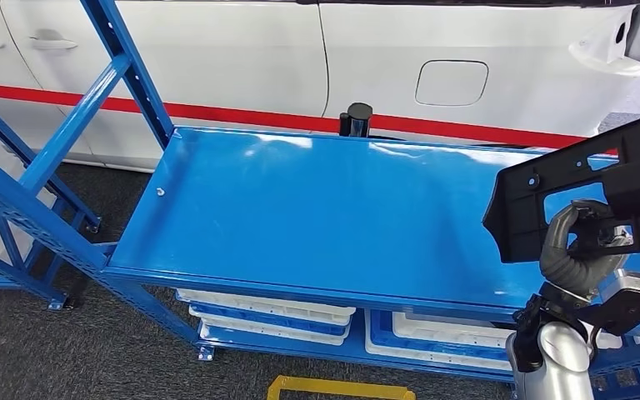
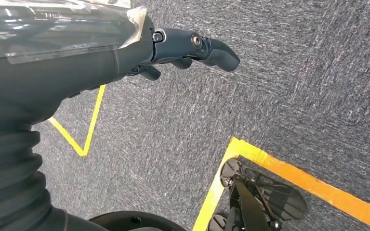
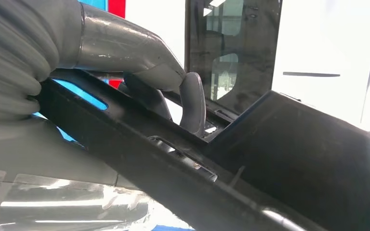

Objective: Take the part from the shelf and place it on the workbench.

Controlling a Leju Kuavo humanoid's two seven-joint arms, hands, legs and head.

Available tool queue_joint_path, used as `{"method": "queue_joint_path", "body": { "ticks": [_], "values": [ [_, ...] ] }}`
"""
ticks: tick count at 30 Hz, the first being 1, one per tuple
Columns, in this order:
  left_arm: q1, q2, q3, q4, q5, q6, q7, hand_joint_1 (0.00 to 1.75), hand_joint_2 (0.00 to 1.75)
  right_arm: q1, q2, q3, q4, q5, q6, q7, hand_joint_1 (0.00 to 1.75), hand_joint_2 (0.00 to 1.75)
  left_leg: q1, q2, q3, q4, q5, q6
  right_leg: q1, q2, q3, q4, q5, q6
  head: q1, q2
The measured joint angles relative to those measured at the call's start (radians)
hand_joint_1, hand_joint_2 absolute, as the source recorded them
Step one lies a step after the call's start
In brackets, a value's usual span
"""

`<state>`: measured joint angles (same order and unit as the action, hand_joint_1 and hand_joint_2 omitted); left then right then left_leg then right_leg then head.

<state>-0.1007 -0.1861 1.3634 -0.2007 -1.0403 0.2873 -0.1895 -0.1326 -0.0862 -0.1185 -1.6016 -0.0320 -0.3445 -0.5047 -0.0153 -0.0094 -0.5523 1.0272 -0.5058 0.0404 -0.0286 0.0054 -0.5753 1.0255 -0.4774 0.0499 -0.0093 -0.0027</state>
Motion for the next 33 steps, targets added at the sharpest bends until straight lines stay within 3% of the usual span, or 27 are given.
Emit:
{"method": "queue_joint_path", "body": {
  "ticks": [2, 4, 5, 7, 8, 9, 10, 12, 14, 16, 18, 20, 22, 24, 25, 26, 28, 30, 33],
  "values": [
    [0.000, 0.001, 0.000, 0.000, 0.000, -0.002, 0.000, 0.00, 1.75, 0.002, 0.000, -0.002, -0.001, 0.001, -0.002, 0.000, 1.75, 1.75, 0.001, 0.001, 0.002, -0.007, 0.008, 0.009, 0.001, 0.001, 0.001, -0.003, 0.004, 0.008, 0.000, 0.000],
    [-0.001, 0.001, 0.000, 0.000, 0.000, -0.004, -0.001, 0.00, 1.75, 0.003, -0.001, -0.005, -0.003, 0.001, -0.002, -0.001, 1.75, 1.75, 0.008, 0.005, 0.007, -0.025, 0.024, 0.021, 0.003, 0.000, -0.010, 0.017, -0.014, 0.010, 0.001, 0.000],
    [-0.001, 0.001, 0.000, 0.000, 0.000, -0.004, -0.002, 0.00, 1.75, 0.004, -0.002, -0.007, -0.004, 0.001, -0.002, -0.001, 1.75, 1.75, 0.013, 0.007, 0.008, -0.033, 0.031, 0.025, 0.005, 0.000, -0.027, 0.054, -0.038, 0.006, 0.003, 0.000],
    [-0.001, 0.000, 0.000, 0.000, 0.000, -0.005, -0.002, 0.00, 1.75, 0.006, -0.004, -0.009, -0.004, 0.001, -0.002, -0.002, 1.75, 1.75, 0.015, 0.010, 0.004, -0.036, 0.036, 0.026, 0.005, -0.001, -0.080, 0.183, -0.097, -0.001, 0.007, 0.000],
    [-0.001, 0.000, 0.000, 0.000, 0.000, -0.005, -0.002, 0.00, 1.75, 0.008, -0.005, -0.009, -0.003, 0.001, -0.003, -0.002, 1.75, 1.75, 0.016, 0.011, 0.002, -0.036, 0.037, 0.024, 0.004, -0.001, -0.103, 0.242, -0.117, 0.002, 0.008, 0.000],
    [-0.001, -0.001, 0.000, 0.000, 0.000, -0.005, -0.002, 0.00, 1.75, 0.010, -0.006, -0.009, -0.003, 0.001, -0.003, -0.002, 1.75, 1.75, 0.018, 0.012, 0.000, -0.035, 0.039, 0.022, 0.001, -0.001, -0.109, 0.267, -0.121, 0.009, 0.008, 0.000],
    [-0.001, -0.002, 0.000, 0.000, 0.000, -0.005, -0.002, 0.00, 1.75, 0.012, -0.006, -0.009, -0.003, 0.001, -0.003, -0.002, 1.75, 1.75, 0.021, 0.012, -0.001, -0.035, 0.040, 0.019, -0.002, -0.002, -0.095, 0.247, -0.107, 0.021, 0.008, 0.000],
    [-0.001, -0.002, 0.000, 0.001, 0.000, -0.006, -0.002, 0.00, 1.75, 0.012, -0.007, -0.009, -0.003, 0.002, -0.003, -0.002, 1.75, 1.75, 0.028, 0.012, -0.004, -0.028, 0.040, 0.009, -0.012, -0.005, -0.022, 0.114, -0.057, 0.049, 0.008, 0.000],
    [-0.002, -0.002, 0.000, 0.001, 0.000, -0.006, -0.002, 0.00, 1.75, 0.013, -0.008, -0.009, -0.003, 0.003, -0.003, -0.002, 1.75, 1.75, 0.030, 0.008, -0.012, -0.018, 0.040, -0.007, -0.010, 0.000, 0.034, 0.014, -0.026, 0.053, 0.010, 0.000],
    [-0.003, -0.001, 0.000, 0.001, 0.000, -0.006, -0.002, 0.00, 1.75, 0.014, -0.008, -0.010, -0.003, 0.003, -0.004, -0.003, 1.75, 1.75, 0.026, 0.003, -0.023, -0.010, 0.044, -0.019, -0.005, 0.009, 0.037, 0.004, -0.022, 0.038, 0.010, 0.000],
    [-0.002, -0.001, 0.000, 0.001, 0.001, -0.006, -0.002, 0.00, 1.75, 0.013, -0.007, -0.010, -0.003, 0.003, -0.004, -0.003, 1.75, 1.75, 0.028, 0.001, -0.034, -0.002, 0.042, -0.028, -0.011, 0.009, 0.023, 0.007, -0.019, 0.022, 0.007, 0.000],
    [-0.002, 0.000, 0.000, 0.001, 0.002, -0.006, -0.002, 0.00, 1.75, 0.012, -0.006, -0.010, -0.003, 0.003, -0.004, -0.003, 1.75, 1.75, 0.031, 0.004, -0.058, 0.047, -0.007, -0.035, -0.013, 0.007, 0.008, 0.008, -0.008, 0.001, 0.005, 0.000],
    [-0.002, 0.000, 0.000, 0.002, 0.004, -0.006, -0.002, 0.00, 1.75, 0.012, -0.006, -0.010, -0.003, 0.003, -0.004, -0.004, 1.75, 1.75, 0.032, 0.006, -0.099, 0.161, -0.089, -0.038, -0.006, 0.004, -0.009, 0.009, 0.004, -0.019, 0.002, 0.000],
    [-0.002, -0.001, 0.001, 0.002, 0.004, -0.007, -0.002, 0.00, 1.75, 0.013, -0.006, -0.010, -0.003, 0.003, -0.004, -0.005, 1.75, 1.75, 0.031, 0.006, -0.124, 0.255, -0.133, -0.035, 0.004, 0.002, -0.026, 0.009, 0.017, -0.032, 0.002, 0.000],
    [-0.002, -0.001, 0.001, 0.002, 0.005, -0.007, -0.002, 0.00, 1.75, 0.013, -0.006, -0.010, -0.003, 0.003, -0.004, -0.005, 1.75, 1.75, 0.030, 0.006, -0.114, 0.260, -0.128, -0.030, 0.010, 0.002, -0.034, 0.009, 0.023, -0.036, 0.002, 0.000],
    [-0.002, -0.001, 0.001, 0.002, 0.005, -0.007, -0.002, 0.00, 1.75, 0.013, -0.006, -0.010, -0.003, 0.002, -0.004, -0.006, 1.75, 1.75, 0.028, 0.006, -0.087, 0.229, -0.107, -0.022, 0.015, 0.002, -0.042, 0.009, 0.030, -0.037, 0.002, 0.000],
    [-0.004, 0.000, 0.001, 0.002, 0.005, -0.007, -0.002, 0.00, 1.75, 0.013, -0.007, -0.010, -0.003, 0.001, -0.004, -0.006, 1.75, 1.75, 0.018, 0.006, 0.002, 0.101, -0.062, 0.002, 0.023, 0.003, -0.053, 0.009, 0.043, -0.037, 0.002, 0.000],
    [-0.008, 0.001, 0.001, 0.002, 0.006, -0.006, -0.002, 0.00, 1.75, 0.012, -0.007, -0.011, -0.003, 0.001, -0.004, -0.008, 1.75, 1.75, 0.007, 0.008, 0.064, 0.002, -0.045, 0.015, 0.023, 0.002, -0.058, 0.007, 0.056, -0.028, 0.004, 0.000],
    [-0.009, 0.000, 0.002, 0.002, 0.007, -0.005, -0.002, 0.00, 1.75, 0.012, -0.007, -0.011, -0.003, 0.000, -0.003, -0.011, 1.75, 1.75, -0.002, 0.011, 0.064, -0.032, -0.024, 0.020, 0.016, -0.003, -0.061, 0.004, 0.074, -0.007, 0.002, 0.000]
  ]
}}
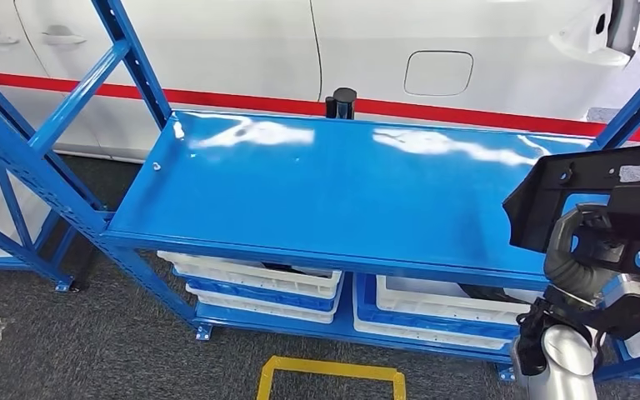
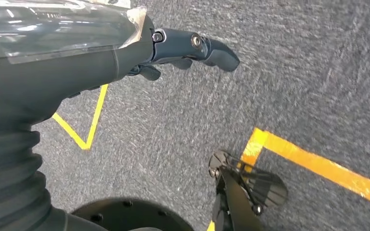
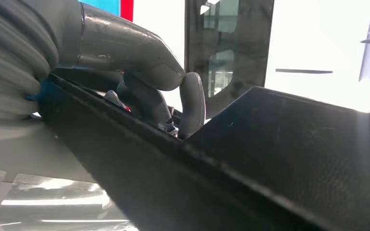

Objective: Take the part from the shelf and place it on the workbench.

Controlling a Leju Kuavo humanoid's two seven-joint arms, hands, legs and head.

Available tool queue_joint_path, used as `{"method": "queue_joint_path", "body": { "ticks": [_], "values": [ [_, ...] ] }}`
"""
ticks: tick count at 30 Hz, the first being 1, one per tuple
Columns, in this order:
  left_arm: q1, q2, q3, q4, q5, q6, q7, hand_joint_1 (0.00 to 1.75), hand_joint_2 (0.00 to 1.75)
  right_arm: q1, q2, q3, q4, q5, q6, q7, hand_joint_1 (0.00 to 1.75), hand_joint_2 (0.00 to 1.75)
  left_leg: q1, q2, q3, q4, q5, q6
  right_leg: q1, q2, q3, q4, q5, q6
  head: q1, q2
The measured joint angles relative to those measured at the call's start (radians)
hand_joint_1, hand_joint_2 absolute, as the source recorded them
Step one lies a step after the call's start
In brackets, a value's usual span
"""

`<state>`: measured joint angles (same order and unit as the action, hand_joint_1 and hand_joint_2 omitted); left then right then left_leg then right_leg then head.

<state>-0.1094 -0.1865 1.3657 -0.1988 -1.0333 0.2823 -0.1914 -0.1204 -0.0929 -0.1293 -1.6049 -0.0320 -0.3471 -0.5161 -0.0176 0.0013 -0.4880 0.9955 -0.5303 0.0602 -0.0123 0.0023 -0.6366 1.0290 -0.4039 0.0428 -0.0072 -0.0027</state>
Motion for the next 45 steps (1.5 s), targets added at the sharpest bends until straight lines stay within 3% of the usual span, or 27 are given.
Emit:
{"method": "queue_joint_path", "body": {
  "ticks": [2, 4, 5, 7, 9, 10, 11, 13, 15, 16, 17, 19, 21, 23, 25, 27, 28, 31, 33, 35, 36, 37, 38, 39, 41, 43, 45],
  "values": [
    [0.000, 0.000, 0.001, 0.001, 0.001, 0.000, 0.000, 0.00, 1.75, 0.000, -0.001, 0.000, 0.000, 0.000, 0.001, -0.002, 1.75, 1.75, 0.004, 0.004, -0.015, -0.018, 0.029, 0.006, 0.000, -0.001, -0.019, 0.030, -0.037, 0.000, 0.002, 0.000],
    [0.000, 0.000, 0.001, 0.001, 0.002, 0.000, 0.001, 0.00, 1.75, -0.001, -0.001, 0.001, 0.000, 0.000, 0.001, -0.002, 1.75, 1.75, 0.007, 0.008, -0.038, -0.024, 0.056, 0.009, -0.001, -0.002, -0.052, 0.131, -0.122, -0.008, 0.005, 0.000],
    [0.000, -0.001, 0.001, 0.001, 0.003, 0.000, 0.001, 0.00, 1.75, 0.000, -0.001, 0.001, 0.000, 0.000, 0.001, -0.003, 1.75, 1.75, 0.008, 0.009, -0.051, -0.023, 0.067, 0.007, -0.003, -0.002, -0.065, 0.195, -0.156, -0.006, 0.007, 0.000],
    [0.001, -0.002, 0.001, 0.001, 0.004, 0.000, 0.002, 0.00, 1.75, 0.000, -0.001, 0.002, 0.000, 0.000, 0.001, -0.003, 1.75, 1.75, 0.010, 0.012, -0.080, -0.019, 0.089, 0.002, -0.009, -0.002, -0.062, 0.272, -0.170, 0.016, 0.008, 0.000],
    [0.001, -0.004, 0.001, 0.003, 0.005, 0.000, 0.002, 0.00, 1.75, 0.000, -0.001, 0.002, 0.000, 0.000, 0.001, -0.003, 1.75, 1.75, 0.017, 0.013, -0.110, -0.009, 0.105, -0.008, -0.017, -0.003, 0.011, 0.203, -0.128, 0.047, 0.008, 0.000],
    [0.001, -0.003, 0.001, 0.003, 0.005, 0.000, 0.002, 0.00, 1.75, -0.001, -0.001, 0.002, 0.000, 0.000, 0.001, -0.003, 1.75, 1.75, 0.018, 0.013, -0.123, 0.000, 0.110, -0.014, -0.022, -0.003, 0.064, 0.130, -0.120, 0.058, 0.009, 0.000],
    [0.001, -0.003, 0.001, 0.003, 0.006, 0.001, 0.002, 0.00, 1.75, -0.002, 0.000, 0.002, 0.000, 0.000, 0.001, -0.003, 1.75, 1.75, 0.018, 0.013, -0.134, 0.010, 0.114, -0.021, -0.022, -0.002, 0.114, 0.057, -0.121, 0.061, 0.011, 0.000],
    [0.001, -0.001, 0.001, 0.004, 0.006, 0.001, 0.001, 0.00, 1.75, -0.002, 0.000, 0.002, 0.000, -0.001, 0.001, -0.002, 1.75, 1.75, 0.013, 0.012, -0.148, 0.023, 0.125, -0.030, -0.018, -0.001, 0.158, -0.016, -0.143, 0.051, 0.011, 0.000],
    [0.003, 0.000, 0.001, 0.004, 0.006, -0.001, -0.002, 0.00, 1.75, 0.000, 0.001, 0.002, 0.000, -0.003, 0.001, -0.003, 1.75, 1.75, 0.013, 0.010, -0.154, 0.027, 0.136, -0.037, -0.021, -0.002, 0.146, -0.017, -0.139, 0.033, 0.009, 0.000],
    [0.004, 0.000, 0.001, 0.004, 0.006, -0.002, -0.004, 0.00, 1.75, 0.001, 0.001, 0.002, 0.000, -0.004, 0.001, -0.004, 1.75, 1.75, 0.016, 0.009, -0.161, 0.036, 0.123, -0.040, -0.023, -0.003, 0.137, -0.015, -0.132, 0.020, 0.008, 0.000],
    [0.005, 0.001, 0.001, 0.004, 0.006, -0.004, -0.005, 0.00, 1.75, 0.001, 0.001, 0.002, 0.000, -0.007, 0.001, -0.006, 1.75, 1.75, 0.018, 0.008, -0.172, 0.059, 0.094, -0.045, -0.025, -0.004, 0.127, -0.015, -0.123, 0.006, 0.007, 0.000],
    [0.006, 0.002, 0.001, 0.004, 0.003, -0.009, -0.006, 0.00, 1.75, 0.003, 0.000, 0.001, 0.000, -0.012, 0.001, -0.008, 1.75, 1.75, 0.021, 0.005, -0.204, 0.158, -0.003, -0.053, -0.023, -0.005, 0.105, -0.014, -0.101, -0.017, 0.005, 0.000],
    [0.006, 0.002, 0.001, 0.004, 0.000, -0.013, -0.007, 0.00, 1.75, 0.010, 0.000, 0.000, 0.000, -0.017, 0.002, -0.009, 1.75, 1.75, 0.022, 0.003, -0.228, 0.277, -0.068, -0.057, -0.018, -0.005, 0.080, -0.013, -0.080, -0.024, 0.003, 0.000],
    [0.006, 0.002, 0.001, 0.004, -0.002, -0.019, -0.007, 0.00, 1.75, 0.017, 0.000, -0.001, -0.001, -0.019, 0.003, -0.010, 1.75, 1.75, 0.022, 0.002, -0.205, 0.306, -0.052, -0.053, -0.014, -0.005, 0.056, -0.012, -0.062, -0.023, 0.003, 0.000],
    [0.005, 0.002, 0.000, 0.004, -0.003, -0.024, -0.007, 0.00, 1.75, 0.025, 0.000, -0.003, -0.006, -0.019, 0.005, -0.010, 1.75, 1.75, 0.021, -0.002, -0.111, 0.198, -0.004, -0.041, -0.011, -0.004, 0.038, -0.012, -0.045, -0.018, 0.003, 0.000],
    [0.003, 0.004, 0.000, 0.004, -0.004, -0.027, -0.007, 0.00, 1.75, 0.031, -0.001, -0.006, -0.016, -0.020, 0.007, -0.011, 1.75, 1.75, 0.017, -0.008, -0.011, 0.055, 0.000, -0.030, -0.008, -0.003, 0.029, -0.012, -0.030, -0.007, 0.004, 0.000],
    [0.002, 0.004, 0.000, 0.004, -0.004, -0.028, -0.007, 0.00, 1.75, 0.033, -0.002, -0.006, -0.020, -0.021, 0.008, -0.012, 1.75, 1.75, 0.013, -0.010, 0.013, 0.014, -0.007, -0.027, -0.008, -0.004, 0.027, -0.014, -0.022, -0.001, 0.004, 0.000],
    [0.002, 0.006, -0.001, 0.004, -0.004, -0.029, -0.006, 0.00, 1.75, 0.040, -0.003, -0.008, -0.028, -0.021, 0.010, -0.013, 1.75, 1.75, 0.006, -0.006, 0.007, -0.016, 0.008, -0.012, -0.011, -0.005, 0.018, -0.013, -0.011, 0.018, 0.002, 0.000],
    [0.003, 0.006, 0.000, 0.005, -0.003, -0.029, -0.006, 0.00, 1.75, 0.045, -0.006, -0.009, -0.030, -0.021, 0.011, -0.014, 1.75, 1.75, 0.008, 0.000, -0.014, -0.024, 0.034, 0.003, -0.010, -0.004, -0.005, 0.034, -0.064, 0.012, 0.006, 0.000],
    [0.003, 0.007, 0.000, 0.005, -0.002, -0.030, -0.006, 0.00, 1.75, 0.048, -0.008, -0.012, -0.030, -0.022, 0.012, -0.015, 1.75, 1.75, 0.006, 0.004, -0.041, -0.024, 0.057, 0.011, -0.009, -0.004, -0.038, 0.143, -0.149, 0.001, 0.010, 0.000],
    [0.003, 0.007, 0.000, 0.005, -0.002, -0.031, -0.006, 0.00, 1.75, 0.050, -0.009, -0.013, -0.030, -0.022, 0.013, -0.015, 1.75, 1.75, 0.005, 0.006, -0.057, -0.022, 0.070, 0.011, -0.010, -0.004, -0.048, 0.204, -0.175, 0.004, 0.010, 0.000],
    [0.003, 0.006, 0.000, 0.005, -0.001, -0.031, -0.006, 0.00, 1.75, 0.052, -0.009, -0.014, -0.030, -0.023, 0.013, -0.015, 1.75, 1.75, 0.005, 0.007, -0.074, -0.020, 0.083, 0.011, -0.010, -0.004, -0.047, 0.247, -0.182, 0.013, 0.010, 0.000],
    [0.003, 0.006, 0.000, 0.005, -0.001, -0.032, -0.006, 0.00, 1.75, 0.055, -0.009, -0.015, -0.030, -0.023, 0.013, -0.015, 1.75, 1.75, 0.005, 0.009, -0.092, -0.017, 0.095, 0.009, -0.011, -0.004, -0.032, 0.262, -0.172, 0.026, 0.010, 0.000],
    [0.003, 0.006, 0.000, 0.005, -0.001, -0.034, -0.006, 0.00, 1.75, 0.057, -0.009, -0.016, -0.030, -0.024, 0.013, -0.015, 1.75, 1.75, 0.006, 0.009, -0.109, -0.012, 0.105, 0.006, -0.013, -0.004, 0.001, 0.235, -0.148, 0.040, 0.010, 0.000],
    [0.003, 0.007, 0.000, 0.005, 0.000, -0.038, -0.008, 0.00, 1.75, 0.058, -0.009, -0.017, -0.030, -0.024, 0.013, -0.015, 1.75, 1.75, 0.005, 0.010, -0.136, 0.000, 0.120, -0.002, -0.016, -0.004, 0.100, 0.102, -0.121, 0.052, 0.010, 0.000],
    [0.003, 0.008, 0.000, 0.005, 0.001, -0.041, -0.010, 0.00, 1.75, 0.060, -0.009, -0.018, -0.033, -0.023, 0.013, -0.015, 1.75, 1.75, 0.002, 0.009, -0.153, 0.013, 0.133, -0.013, -0.012, -0.003, 0.175, -0.017, -0.141, 0.040, 0.007, 0.000],
    [0.004, 0.009, 0.000, 0.005, 0.002, -0.041, -0.012, 0.00, 1.75, 0.064, -0.009, -0.019, -0.035, -0.022, 0.013, -0.016, 1.75, 1.75, 0.000, 0.008, -0.160, 0.016, 0.149, -0.023, -0.007, -0.002, 0.185, -0.049, -0.152, 0.020, 0.002, 0.000]
  ]
}}
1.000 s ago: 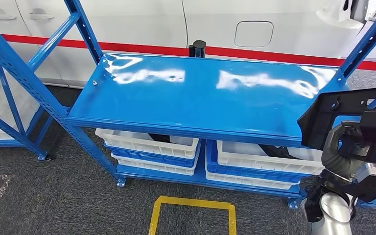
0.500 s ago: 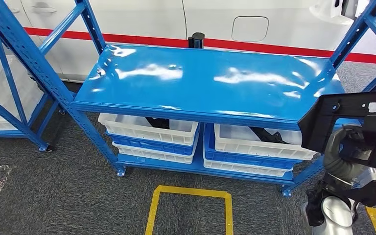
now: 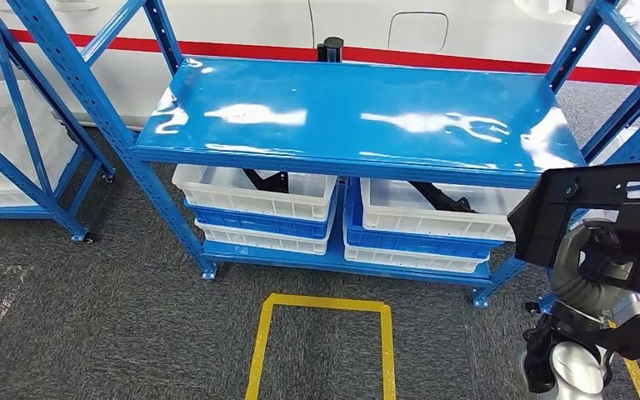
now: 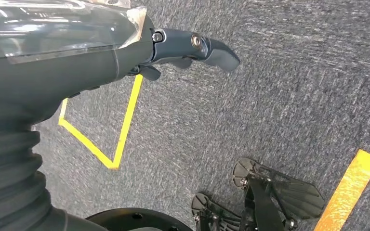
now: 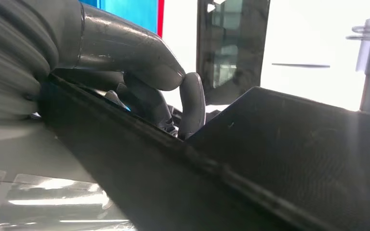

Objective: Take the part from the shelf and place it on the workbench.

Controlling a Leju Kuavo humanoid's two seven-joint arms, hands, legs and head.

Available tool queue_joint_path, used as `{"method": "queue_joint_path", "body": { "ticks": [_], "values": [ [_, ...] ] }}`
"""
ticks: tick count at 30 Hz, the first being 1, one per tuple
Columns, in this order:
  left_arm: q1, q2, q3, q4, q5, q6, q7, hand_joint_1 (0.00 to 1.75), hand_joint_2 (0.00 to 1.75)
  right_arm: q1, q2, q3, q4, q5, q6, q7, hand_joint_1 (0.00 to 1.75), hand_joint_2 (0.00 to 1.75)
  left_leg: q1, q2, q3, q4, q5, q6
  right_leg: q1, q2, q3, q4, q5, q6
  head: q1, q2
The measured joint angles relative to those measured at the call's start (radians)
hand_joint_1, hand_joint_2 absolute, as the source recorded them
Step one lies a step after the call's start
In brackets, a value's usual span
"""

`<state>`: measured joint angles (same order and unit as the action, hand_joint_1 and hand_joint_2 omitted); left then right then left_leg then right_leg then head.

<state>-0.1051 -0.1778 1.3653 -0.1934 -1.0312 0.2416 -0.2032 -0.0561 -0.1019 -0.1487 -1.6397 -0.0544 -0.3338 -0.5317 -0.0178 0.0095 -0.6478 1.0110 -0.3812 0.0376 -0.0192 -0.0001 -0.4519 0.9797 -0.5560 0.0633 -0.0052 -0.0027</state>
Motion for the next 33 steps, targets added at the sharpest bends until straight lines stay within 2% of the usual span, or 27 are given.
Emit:
{"method": "queue_joint_path", "body": {
  "ticks": [1, 2, 4, 5, 6, 7, 8, 9, 10, 12, 13, 14, 16, 17, 18, 19, 21, 22, 23, 24, 26, 28, 29, 30, 31, 32, 33],
  "values": [
    [0.001, 0.000, 0.000, 0.000, 0.001, 0.000, 0.000, 0.00, 1.75, 0.001, 0.000, 0.000, 0.000, 0.000, 0.000, 0.000, 1.75, 1.75, 0.002, -0.001, -0.003, 0.003, -0.003, -0.005, -0.003, -0.001, -0.008, 0.001, 0.007, -0.009, 0.000, 0.000],
    [0.002, 0.001, 0.000, 0.000, 0.002, 0.000, 0.000, 0.00, 1.75, 0.001, 0.001, -0.001, -0.001, 0.000, 0.000, 0.000, 1.75, 1.75, 0.005, -0.003, -0.009, 0.015, -0.023, -0.011, -0.006, -0.003, -0.015, 0.001, 0.015, -0.021, -0.001, 0.000],
    [0.003, 0.001, 0.000, 0.000, 0.004, 0.000, 0.000, 0.00, 1.75, 0.001, 0.001, -0.001, -0.001, 0.000, 0.000, 0.000, 1.75, 1.75, 0.012, -0.008, -0.033, 0.094, -0.117, -0.025, -0.011, -0.006, -0.032, 0.001, 0.036, -0.041, -0.003, 0.000],
    [0.003, 0.001, 0.000, 0.000, 0.004, 0.000, 0.000, 0.00, 1.75, 0.001, 0.002, -0.001, -0.001, 0.000, 0.001, 0.000, 1.75, 1.75, 0.015, -0.009, -0.049, 0.158, -0.169, -0.031, -0.010, -0.006, -0.043, 0.002, 0.046, -0.046, -0.004, 0.000],
    [0.003, 0.001, 0.000, 0.000, 0.004, -0.001, 0.000, 0.00, 1.75, 0.002, 0.002, -0.001, -0.002, 0.000, 0.001, 0.000, 1.75, 1.75, 0.018, -0.010, -0.061, 0.223, -0.205, -0.036, -0.009, -0.006, -0.055, 0.003, 0.057, -0.046, -0.005, 0.000],
    [0.003, 0.001, 0.000, 0.000, 0.004, -0.001, 0.000, 0.00, 1.75, 0.003, 0.002, -0.001, -0.002, -0.001, 0.001, 0.000, 1.75, 1.75, 0.021, -0.010, -0.065, 0.270, -0.216, -0.039, -0.009, -0.006, -0.067, 0.004, 0.068, -0.044, -0.005, 0.000],
    [0.003, 0.001, 0.000, 0.000, 0.004, -0.001, 0.000, 0.00, 1.75, 0.005, 0.002, -0.002, -0.002, -0.001, 0.002, -0.001, 1.75, 1.75, 0.024, -0.010, -0.054, 0.287, -0.206, -0.041, -0.009, -0.006, -0.080, 0.006, 0.077, -0.041, -0.006, 0.000],
    [0.003, 0.001, 0.000, 0.000, 0.003, -0.002, 0.000, 0.00, 1.75, 0.008, 0.002, -0.002, -0.002, -0.001, 0.002, -0.001, 1.75, 1.75, 0.027, -0.010, -0.026, 0.267, -0.181, -0.042, -0.009, -0.006, -0.092, 0.009, 0.084, -0.037, -0.006, 0.000],
    [0.003, 0.001, 0.000, 0.000, 0.002, -0.002, 0.000, 0.00, 1.75, 0.010, 0.003, -0.003, -0.003, -0.002, 0.002, -0.001, 1.75, 1.75, 0.029, -0.011, 0.021, 0.210, -0.155, -0.041, -0.010, -0.006, -0.101, 0.011, 0.090, -0.032, -0.007, 0.000],
    [0.001, 0.002, 0.000, 0.000, 0.001, -0.003, 0.000, 0.00, 1.75, 0.013, 0.003, -0.004, -0.008, -0.002, 0.002, -0.002, 1.75, 1.75, 0.029, -0.014, 0.124, 0.065, -0.135, -0.036, -0.009, -0.006, -0.115, 0.017, 0.100, -0.018, -0.009, 0.000],
    [0.001, 0.002, 0.000, 0.000, 0.001, -0.004, 0.000, 0.00, 1.75, 0.014, 0.003, -0.005, -0.011, -0.002, 0.002, -0.003, 1.75, 1.75, 0.026, -0.015, 0.157, 0.012, -0.138, -0.032, -0.009, -0.006, -0.120, 0.018, 0.107, -0.010, -0.010, 0.000],
    [0.001, 0.002, 0.000, 0.000, 0.000, -0.004, 0.000, 0.00, 1.75, 0.015, 0.003, -0.006, -0.014, -0.002, 0.002, -0.004, 1.75, 1.75, 0.022, -0.017, 0.169, -0.014, -0.143, -0.028, -0.009, -0.007, -0.124, 0.018, 0.115, -0.001, -0.012, 0.000],
    [0.001, 0.002, 0.000, 0.000, 0.000, -0.006, -0.001, 0.00, 1.75, 0.020, 0.002, -0.007, -0.018, -0.002, 0.002, -0.006, 1.75, 1.75, 0.018, -0.014, 0.160, -0.027, -0.131, -0.011, -0.011, -0.007, -0.133, 0.016, 0.127, 0.015, -0.013, 0.000],
    [0.001, 0.003, 0.000, 0.000, 0.000, -0.008, -0.001, 0.00, 1.75, 0.023, 0.002, -0.009, -0.019, -0.002, 0.002, -0.006, 1.75, 1.75, 0.017, -0.012, 0.152, -0.031, -0.121, 0.000, -0.012, -0.007, -0.143, 0.024, 0.117, 0.017, -0.013, 0.000],
    [0.001, 0.003, 0.000, 0.000, 0.000, -0.009, -0.001, 0.00, 1.75, 0.025, 0.001, -0.010, -0.020, -0.003, 0.002, -0.007, 1.75, 1.75, 0.018, -0.009, 0.142, -0.035, -0.109, 0.012, -0.011, -0.006, -0.157, 0.048, 0.092, 0.013, -0.011, 0.000],
    [0.001, 0.003, 0.000, 0.000, 0.000, -0.010, -0.001, 0.00, 1.75, 0.027, 0.001, -0.012, -0.020, -0.004, 0.002, -0.007, 1.75, 1.75, 0.018, -0.006, 0.131, -0.038, -0.098, 0.021, -0.011, -0.006, -0.176, 0.095, 0.052, 0.004, -0.009, 0.000],
    [0.001, 0.004, 0.000, 0.000, 0.000, -0.011, -0.002, 0.00, 1.75, 0.029, 0.000, -0.013, -0.020, -0.005, 0.002, -0.007, 1.75, 1.75, 0.013, -0.003, 0.104, -0.037, -0.078, 0.029, -0.008, -0.004, -0.211, 0.224, -0.027, -0.008, -0.006, 0.000],
    [0.001, 0.004, 0.000, 0.000, 0.000, -0.012, -0.002, 0.00, 1.75, 0.031, 0.000, -0.013, -0.020, -0.005, 0.002, -0.007, 1.75, 1.75, 0.011, -0.002, 0.091, -0.035, -0.068, 0.030, -0.008, -0.004, -0.218, 0.277, -0.046, -0.005, -0.006, 0.000],
    [0.001, 0.004, 0.000, 0.000, -0.001, -0.014, -0.002, 0.00, 1.75, 0.032, 0.000, -0.013, -0.021, -0.005, 0.001, -0.007, 1.75, 1.75, 0.010, -0.001, 0.078, -0.034, -0.059, 0.030, -0.008, -0.004, -0.212, 0.300, -0.046, 0.002, -0.006, 0.000],
    [0.001, 0.004, 0.000, 0.000, -0.003, -0.016, -0.003, 0.00, 1.75, 0.034, 0.000, -0.013, -0.021, -0.006, 0.000, -0.007, 1.75, 1.75, 0.009, 0.000, 0.065, -0.032, -0.051, 0.029, -0.008, -0.004, -0.189, 0.288, -0.029, 0.013, -0.006, 0.000],
    [0.001, 0.004, -0.002, 0.000, -0.014, -0.020, -0.005, 0.00, 1.75, 0.038, 0.000, -0.015, -0.025, -0.007, -0.002, -0.008, 1.75, 1.75, 0.009, -0.001, 0.044, -0.027, -0.038, 0.023, -0.008, -0.004, -0.097, 0.166, 0.015, 0.028, -0.005, 0.000],
    [0.001, 0.004, -0.006, 0.000, -0.027, -0.019, -0.006, 0.00, 1.75, 0.042, 0.000, -0.016, -0.034, -0.009, 0.002, -0.009, 1.75, 1.75, 0.005, -0.001, 0.030, -0.022, -0.025, 0.013, -0.001, -0.003, -0.004, 0.021, 0.021, 0.019, -0.007, 0.000],
    [0.001, 0.004, -0.008, 0.000, -0.030, -0.018, -0.005, 0.00, 1.75, 0.045, 0.000, -0.016, -0.038, -0.010, 0.004, -0.010, 1.75, 1.75, 0.003, 0.000, 0.027, -0.021, -0.019, 0.008, 0.003, -0.002, 0.015, -0.015, 0.015, 0.011, -0.007, 0.000],
    [0.002, 0.005, -0.009, 0.000, -0.032, -0.017, -0.005, 0.00, 1.75, 0.048, 0.000, -0.017, -0.041, -0.010, 0.008, -0.011, 1.75, 1.75, 0.002, 0.000, 0.026, -0.020, -0.013, 0.004, 0.006, -0.002, 0.021, -0.032, 0.011, 0.004, -0.008, 0.000],
    [0.002, 0.005, -0.010, 0.000, -0.034, -0.016, -0.004, 0.00, 1.75, 0.051, 0.000, -0.017, -0.042, -0.011, 0.010, -0.012, 1.75, 1.75, 0.003, -0.001, 0.024, -0.019, -0.011, 0.000, 0.001, -0.001, 0.015, -0.030, 0.015, -0.003, -0.009, 0.000],
    [0.003, 0.006, -0.010, 0.000, -0.034, -0.016, -0.004, 0.00, 1.75, 0.053, 0.000, -0.017, -0.043, -0.012, 0.011, -0.012, 1.75, 1.75, 0.004, -0.003, 0.020, -0.012, -0.019, -0.005, -0.003, -0.001, 0.013, -0.030, 0.019, -0.011, -0.009, 0.000],
    [0.003, 0.006, -0.011, 0.000, -0.035, -0.016, -0.004, 0.00, 1.75, 0.054, 0.000, -0.017, -0.045, -0.012, 0.012, -0.012, 1.75, 1.75, 0.007, -0.005, 0.011, 0.011, -0.044, -0.012, -0.008, -0.002, 0.010, -0.030, 0.025, -0.021, -0.011, 0.000]
  ]
}}
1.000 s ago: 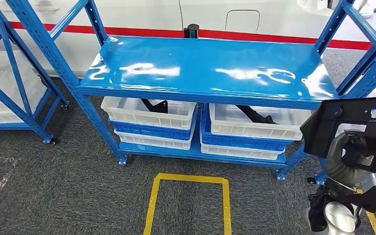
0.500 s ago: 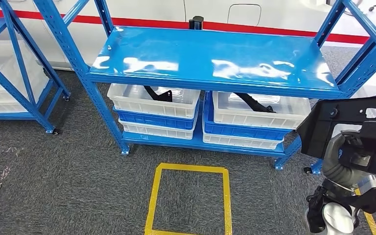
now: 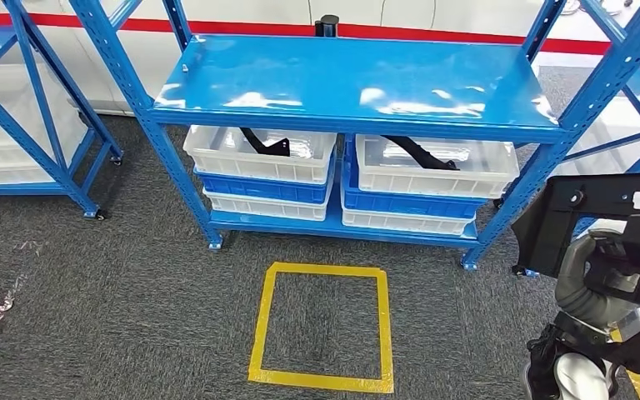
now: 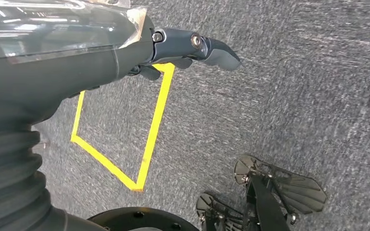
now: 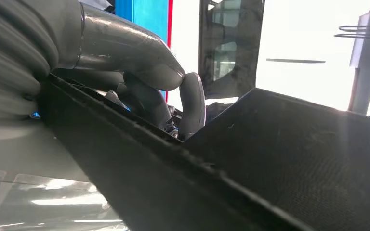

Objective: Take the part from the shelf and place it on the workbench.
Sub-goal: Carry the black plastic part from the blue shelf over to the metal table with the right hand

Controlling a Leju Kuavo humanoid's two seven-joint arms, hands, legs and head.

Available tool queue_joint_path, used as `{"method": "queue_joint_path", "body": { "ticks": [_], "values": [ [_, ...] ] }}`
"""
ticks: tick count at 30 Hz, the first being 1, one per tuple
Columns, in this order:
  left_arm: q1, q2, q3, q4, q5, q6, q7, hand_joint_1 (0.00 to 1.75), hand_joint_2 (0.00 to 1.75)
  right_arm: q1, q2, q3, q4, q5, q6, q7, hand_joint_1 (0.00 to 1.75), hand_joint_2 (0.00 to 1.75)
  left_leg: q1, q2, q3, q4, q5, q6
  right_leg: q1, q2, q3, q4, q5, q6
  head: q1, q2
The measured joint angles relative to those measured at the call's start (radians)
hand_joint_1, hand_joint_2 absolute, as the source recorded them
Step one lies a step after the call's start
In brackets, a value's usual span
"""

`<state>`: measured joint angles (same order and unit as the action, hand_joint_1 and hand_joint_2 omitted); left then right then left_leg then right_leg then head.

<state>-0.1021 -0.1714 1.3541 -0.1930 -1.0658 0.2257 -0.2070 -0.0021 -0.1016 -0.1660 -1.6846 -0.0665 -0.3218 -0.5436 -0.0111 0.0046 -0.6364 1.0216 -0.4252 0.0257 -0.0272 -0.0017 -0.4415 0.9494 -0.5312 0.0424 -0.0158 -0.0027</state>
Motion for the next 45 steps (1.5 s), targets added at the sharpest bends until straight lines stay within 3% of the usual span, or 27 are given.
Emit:
{"method": "queue_joint_path", "body": {
  "ticks": [3, 4, 5, 6, 7, 9, 11, 13, 15, 16, 18, 20, 21, 22, 24, 26, 29, 31, 33, 35, 36, 37, 38, 40, 42, 44, 45],
  "values": [
    [0.000, 0.001, -0.003, 0.000, 0.000, 0.000, 0.000, 0.00, 1.75, 0.003, 0.001, 0.000, -0.004, -0.001, 0.002, 0.000, 1.75, 1.75, 0.009, -0.004, -0.061, 0.175, -0.122, -0.018, -0.002, 0.002, -0.013, 0.001, 0.015, -0.022, -0.004, 0.000],
    [0.001, 0.001, -0.003, 0.000, 0.000, 0.000, 0.001, 0.00, 1.75, 0.004, 0.001, 0.000, -0.005, -0.001, 0.003, 0.000, 1.75, 1.75, 0.012, -0.004, -0.078, 0.231, -0.144, -0.022, -0.001, 0.005, -0.019, 0.003, 0.019, -0.022, -0.004, 0.000],
    [0.001, 0.001, -0.004, 0.000, 0.000, 0.000, 0.001, 0.00, 1.75, 0.006, 0.001, 0.000, -0.005, -0.001, 0.005, 0.000, 1.75, 1.75, 0.015, -0.004, -0.081, 0.260, -0.146, -0.025, -0.001, 0.009, -0.024, 0.005, 0.021, -0.022, -0.004, 0.000],
    [0.001, 0.001, -0.004, 0.000, 0.000, 0.000, 0.002, 0.00, 1.75, 0.006, 0.001, 0.000, -0.005, -0.002, 0.006, 0.000, 1.75, 1.75, 0.018, -0.005, -0.065, 0.249, -0.129, -0.026, -0.002, 0.015, -0.028, 0.009, 0.022, -0.021, -0.004, 0.000],
    [0.001, 0.001, -0.005, 0.000, 0.000, 0.000, 0.002, 0.00, 1.75, 0.006, 0.002, 0.000, -0.005, -0.003, 0.007, 0.000, 1.75, 1.75, 0.021, -0.009, -0.031, 0.200, -0.099, -0.025, -0.002, 0.022, -0.031, 0.013, 0.023, -0.020, -0.005, 0.000],
    [0.001, 0.002, -0.005, 0.000, 0.000, 0.001, 0.002, 0.00, 1.75, 0.004, 0.003, 0.000, -0.006, -0.004, 0.009, 0.000, 1.75, 1.75, 0.027, -0.043, 0.045, 0.073, -0.050, -0.019, -0.003, 0.037, -0.040, 0.022, 0.022, -0.016, -0.004, 0.000],
    [0.003, 0.004, -0.005, 0.000, 0.000, 0.002, 0.001, 0.00, 1.75, -0.001, 0.004, 0.001, -0.006, -0.004, 0.011, 0.000, 1.75, 1.75, 0.027, -0.071, 0.079, 0.010, -0.038, -0.013, -0.003, 0.054, -0.053, 0.027, 0.025, -0.007, -0.004, 0.000],
    [0.004, 0.004, -0.006, 0.000, 0.000, 0.003, -0.002, 0.00, 1.75, -0.003, 0.006, 0.001, -0.006, -0.004, 0.013, 0.000, 1.75, 1.75, 0.023, -0.056, 0.079, -0.003, -0.038, -0.009, -0.005, 0.072, -0.065, 0.027, 0.033, 0.008, -0.006, 0.000],
    [0.001, 0.004, -0.006, 0.000, -0.001, 0.003, -0.004, 0.00, 1.75, -0.004, 0.005, 0.000, -0.007, -0.004, 0.013, -0.001, 1.75, 1.75, 0.024, -0.032, 0.083, -0.027, -0.037, 0.003, -0.004, 0.057, -0.090, 0.051, 0.020, 0.015, -0.003, 0.000],
    [0.000, 0.004, -0.007, 0.000, -0.001, 0.003, -0.005, 0.00, 1.75, -0.006, 0.005, -0.002, -0.007, -0.004, 0.013, -0.001, 1.75, 1.75, 0.026, -0.021, 0.085, -0.040, -0.036, 0.011, -0.002, 0.041, -0.113, 0.091, 0.000, 0.013, 0.000, 0.000],
    [0.000, 0.004, -0.007, 0.000, -0.001, 0.003, -0.007, 0.00, 1.75, -0.008, 0.004, -0.002, -0.007, -0.004, 0.013, -0.002, 1.75, 1.75, 0.024, 0.000, 0.082, -0.045, -0.034, 0.020, -0.002, 0.019, -0.178, 0.227, -0.054, 0.006, 0.006, 0.000],
    [0.001, 0.003, -0.007, 0.000, -0.002, 0.003, -0.007, 0.00, 1.75, -0.007, 0.004, -0.002, -0.007, -0.004, 0.013, -0.002, 1.75, 1.75, 0.023, 0.024, 0.080, -0.044, -0.033, 0.021, -0.003, 0.015, -0.221, 0.325, -0.080, 0.014, 0.007, 0.000],
    [0.002, 0.002, -0.007, 0.000, -0.002, 0.003, -0.007, 0.00, 1.75, -0.007, 0.004, -0.002, -0.007, -0.004, 0.013, -0.002, 1.75, 1.75, 0.024, 0.035, 0.079, -0.042, -0.033, 0.021, -0.005, 0.011, -0.216, 0.319, -0.070, 0.023, 0.007, 0.000],
    [0.001, 0.002, -0.007, 0.000, -0.002, 0.003, -0.007, 0.00, 1.75, -0.007, 0.004, -0.002, -0.007, -0.004, 0.013, -0.002, 1.75, 1.75, 0.025, 0.046, 0.079, -0.039, -0.033, 0.020, -0.007, 0.004, -0.190, 0.271, -0.047, 0.035, 0.007, 0.000],
    [0.000, 0.002, -0.007, 0.000, -0.002, 0.003, -0.007, 0.00, 1.75, -0.008, 0.004, -0.002, -0.007, -0.004, 0.013, -0.002, 1.75, 1.75, 0.025, 0.063, 0.079, -0.030, -0.036, 0.012, -0.010, -0.034, -0.115, 0.125, 0.008, 0.053, 0.008, 0.000],
    [-0.001, 0.002, -0.007, 0.000, -0.002, 0.003, -0.008, 0.00, 1.75, -0.009, 0.004, -0.002, -0.008, -0.004, 0.013, -0.002, 1.75, 1.75, 0.020, 0.076, 0.077, -0.020, -0.040, -0.001, -0.006, -0.059, -0.079, 0.048, 0.034, 0.048, 0.009, 0.000],
    [-0.001, 0.002, -0.007, 0.000, -0.002, 0.004, -0.011, 0.00, 1.75, -0.008, 0.004, -0.002, -0.008, -0.004, 0.013, -0.002, 1.75, 1.75, 0.020, 0.091, 0.076, -0.017, -0.040, -0.017, -0.006, -0.037, -0.093, 0.052, 0.041, 0.021, 0.005, 0.000],
    [-0.001, 0.002, -0.007, 0.000, -0.002, 0.007, -0.017, 0.00, 1.75, -0.008, 0.004, -0.003, -0.009, -0.004, 0.012, -0.002, 1.75, 1.75, 0.026, 0.059, 0.060, 0.020, -0.076, -0.026, -0.012, -0.019, -0.101, 0.052, 0.051, 0.003, 0.003, 0.000],
    [0.000, 0.002, -0.007, 0.000, -0.002, 0.012, -0.023, 0.00, 1.75, -0.009, 0.005, -0.003, -0.011, -0.003, 0.011, -0.002, 1.75, 1.75, 0.028, 0.011, 0.013, 0.133, -0.153, -0.030, -0.010, -0.001, -0.111, 0.053, 0.061, -0.012, 0.000, 0.000],
    [0.002, 0.002, -0.007, 0.000, -0.003, 0.016, -0.026, 0.00, 1.75, -0.007, 0.007, -0.004, -0.012, -0.003, 0.009, -0.002, 1.75, 1.75, 0.028, -0.004, -0.036, 0.256, -0.207, -0.028, -0.004, 0.020, -0.121, 0.054, 0.068, -0.020, -0.001, 0.000],
    [0.002, 0.002, -0.007, 0.000, -0.003, 0.017, -0.027, 0.00, 1.75, -0.007, 0.008, -0.004, -0.012, -0.003, 0.009, -0.002, 1.75, 1.75, 0.028, -0.006, -0.045, 0.280, -0.210, -0.025, -0.001, 0.031, -0.124, 0.054, 0.071, -0.021, -0.001, 0.000],
    [0.002, 0.002, -0.007, 0.000, -0.003, 0.017, -0.028, 0.00, 1.75, -0.006, 0.009, -0.004, -0.013, -0.003, 0.008, -0.002, 1.75, 1.75, 0.028, -0.009, -0.029, 0.256, -0.189, -0.021, 0.001, 0.044, -0.126, 0.054, 0.073, -0.020, -0.002, 0.000],
    [0.002, 0.002, -0.007, 0.000, -0.003, 0.018, -0.029, 0.00, 1.75, -0.006, 0.009, -0.004, -0.014, -0.003, 0.008, -0.002, 1.75, 1.75, 0.028, -0.018, 0.004, 0.197, -0.155, -0.014, 0.002, 0.057, -0.127, 0.055, 0.075, -0.018, -0.002, 0.000],
    [0.003, 0.003, -0.007, 0.000, -0.003, 0.018, -0.030, 0.00, 1.75, -0.008, 0.010, -0.004, -0.017, -0.003, 0.008, -0.002, 1.75, 1.75, 0.029, -0.064, 0.079, 0.056, -0.098, 0.001, 0.005, 0.083, -0.130, 0.057, 0.079, -0.011, -0.001, 0.000],
    [0.002, 0.004, -0.007, 0.000, -0.003, 0.018, -0.030, 0.00, 1.75, -0.009, 0.010, -0.004, -0.020, -0.003, 0.008, -0.003, 1.75, 1.75, 0.025, -0.092, 0.107, -0.002, -0.086, 0.008, 0.003, 0.104, -0.140, 0.059, 0.086, 0.000, -0.002, 0.000],
    [0.001, 0.003, -0.007, 0.000, -0.003, 0.017, -0.032, 0.00, 1.75, -0.006, 0.010, -0.006, -0.024, -0.002, 0.008, -0.003, 1.75, 1.75, 0.020, -0.073, 0.108, -0.011, -0.080, 0.013, 0.000, 0.121, -0.153, 0.057, 0.095, 0.015, -0.003, 0.000],
    [0.001, 0.003, -0.007, 0.000, -0.003, 0.017, -0.033, 0.00, 1.75, -0.004, 0.009, -0.007, -0.026, -0.002, 0.008, -0.004, 1.75, 1.75, 0.021, -0.061, 0.108, -0.017, -0.074, 0.017, 0.000, 0.110, -0.160, 0.061, 0.094, 0.020, -0.002, 0.000]
  ]
}}
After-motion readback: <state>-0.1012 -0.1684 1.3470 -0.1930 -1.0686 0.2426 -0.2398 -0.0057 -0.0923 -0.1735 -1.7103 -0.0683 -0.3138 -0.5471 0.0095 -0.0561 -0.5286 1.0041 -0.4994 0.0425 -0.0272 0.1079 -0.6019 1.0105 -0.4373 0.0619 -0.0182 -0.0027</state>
